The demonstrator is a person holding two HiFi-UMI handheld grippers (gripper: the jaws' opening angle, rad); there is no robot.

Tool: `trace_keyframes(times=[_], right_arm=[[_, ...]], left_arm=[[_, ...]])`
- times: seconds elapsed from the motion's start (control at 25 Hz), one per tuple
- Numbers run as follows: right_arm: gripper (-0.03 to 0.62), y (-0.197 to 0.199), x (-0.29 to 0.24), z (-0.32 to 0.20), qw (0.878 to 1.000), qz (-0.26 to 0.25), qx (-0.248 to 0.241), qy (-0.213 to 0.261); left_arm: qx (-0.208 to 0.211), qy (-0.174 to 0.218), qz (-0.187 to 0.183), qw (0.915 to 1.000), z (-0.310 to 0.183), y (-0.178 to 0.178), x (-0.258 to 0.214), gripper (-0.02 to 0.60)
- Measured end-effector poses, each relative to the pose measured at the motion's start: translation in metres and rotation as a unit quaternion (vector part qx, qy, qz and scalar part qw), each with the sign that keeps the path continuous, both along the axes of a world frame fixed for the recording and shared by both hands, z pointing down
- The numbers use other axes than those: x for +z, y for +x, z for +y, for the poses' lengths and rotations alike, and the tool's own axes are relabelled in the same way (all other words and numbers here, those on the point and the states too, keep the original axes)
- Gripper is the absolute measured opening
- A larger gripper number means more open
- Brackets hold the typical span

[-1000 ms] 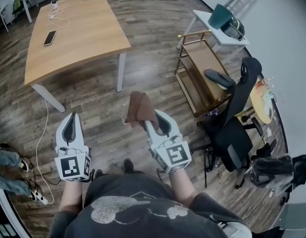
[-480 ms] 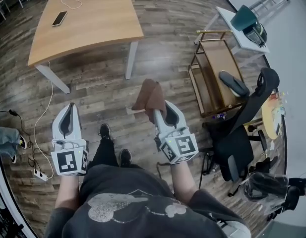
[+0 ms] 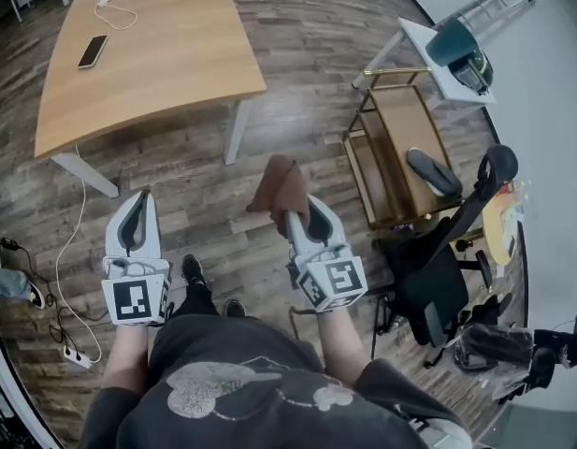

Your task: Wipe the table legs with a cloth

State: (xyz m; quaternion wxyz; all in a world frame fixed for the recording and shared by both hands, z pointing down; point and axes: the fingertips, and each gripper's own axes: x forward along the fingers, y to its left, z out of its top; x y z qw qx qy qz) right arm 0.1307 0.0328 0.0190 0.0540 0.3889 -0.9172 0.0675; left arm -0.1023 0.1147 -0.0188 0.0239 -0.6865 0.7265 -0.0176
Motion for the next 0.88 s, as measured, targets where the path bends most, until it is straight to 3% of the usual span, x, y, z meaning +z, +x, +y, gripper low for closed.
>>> trace_keyframes(times=[0.4,0.64,0.88], right_arm=[[0.084,-0.085,0.023,-0.063,0.999,0.015,0.049,-0.011],[0.084,-0.085,0.044,-0.077,0.997,0.038,0.062,-0.035],[0.084,-0.08,0.068,-0.108,0.996,0.042,0.061,-0.051]], left_arm=[[0.043,-0.004,0.013,0.999,-0.066,-0.073,0.02,0.018],[0.058,-0.021,0.019,0.9979,-0.093,-0.079,0.037,0.018],[0.048,-0.029,0.035,0.9978,-0.122,-0.072,0.049,0.018]])
